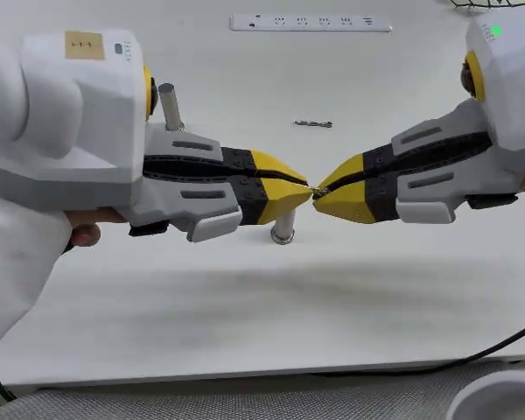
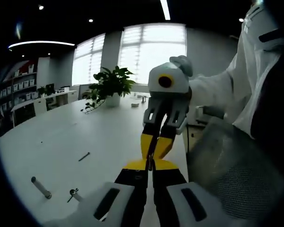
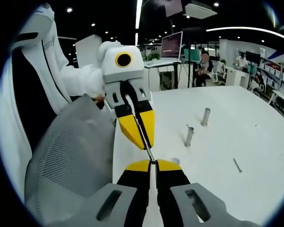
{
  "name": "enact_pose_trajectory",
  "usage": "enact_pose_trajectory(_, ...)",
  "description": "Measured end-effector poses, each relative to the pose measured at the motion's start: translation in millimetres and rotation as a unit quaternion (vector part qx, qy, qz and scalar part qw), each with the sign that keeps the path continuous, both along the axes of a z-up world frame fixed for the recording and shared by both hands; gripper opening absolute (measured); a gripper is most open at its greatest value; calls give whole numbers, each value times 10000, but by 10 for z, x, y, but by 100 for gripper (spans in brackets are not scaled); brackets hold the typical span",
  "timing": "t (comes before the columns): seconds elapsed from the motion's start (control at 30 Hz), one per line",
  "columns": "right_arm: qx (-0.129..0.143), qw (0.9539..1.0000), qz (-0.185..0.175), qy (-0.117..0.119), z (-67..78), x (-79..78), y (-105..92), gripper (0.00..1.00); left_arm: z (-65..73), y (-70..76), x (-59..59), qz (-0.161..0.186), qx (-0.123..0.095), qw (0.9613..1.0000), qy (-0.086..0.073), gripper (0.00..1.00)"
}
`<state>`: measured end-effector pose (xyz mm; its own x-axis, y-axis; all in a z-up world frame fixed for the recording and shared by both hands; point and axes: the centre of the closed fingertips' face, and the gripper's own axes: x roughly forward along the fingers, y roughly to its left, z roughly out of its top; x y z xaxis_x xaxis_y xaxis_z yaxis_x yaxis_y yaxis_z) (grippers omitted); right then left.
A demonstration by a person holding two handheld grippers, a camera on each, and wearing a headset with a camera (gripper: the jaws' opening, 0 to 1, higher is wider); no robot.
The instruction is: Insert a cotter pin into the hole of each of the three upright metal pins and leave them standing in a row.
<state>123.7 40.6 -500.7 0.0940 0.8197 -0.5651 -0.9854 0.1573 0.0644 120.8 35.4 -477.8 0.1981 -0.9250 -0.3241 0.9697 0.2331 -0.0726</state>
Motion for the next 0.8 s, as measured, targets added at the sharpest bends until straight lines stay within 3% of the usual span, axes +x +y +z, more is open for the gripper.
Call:
enact_pose_trajectory(0.23,-168,9995,278,-20,-51,-105,-23,0,-107,-3,-72,-326,338,9989,-66,0)
enact_pose_trajectory(0.43,-335,9981,476,212,-106,-220,-57,0,-173,-29,-149,-675,528,9963,-84,0)
enact_pose_trajectory(0.6,-481,9964,685,132,-160,-283,-75,0,-223,-47,-189,-906,675,9936,-82,0)
enact_pose_trajectory(0.7,-519,9962,621,321,-183,-306,-91,0,-244,-59,-198,-999,687,9926,-66,0)
enact_pose_trajectory(0.8,-425,9973,524,290,-170,-278,-99,0,-275,-62,-176,-971,726,9926,-34,0)
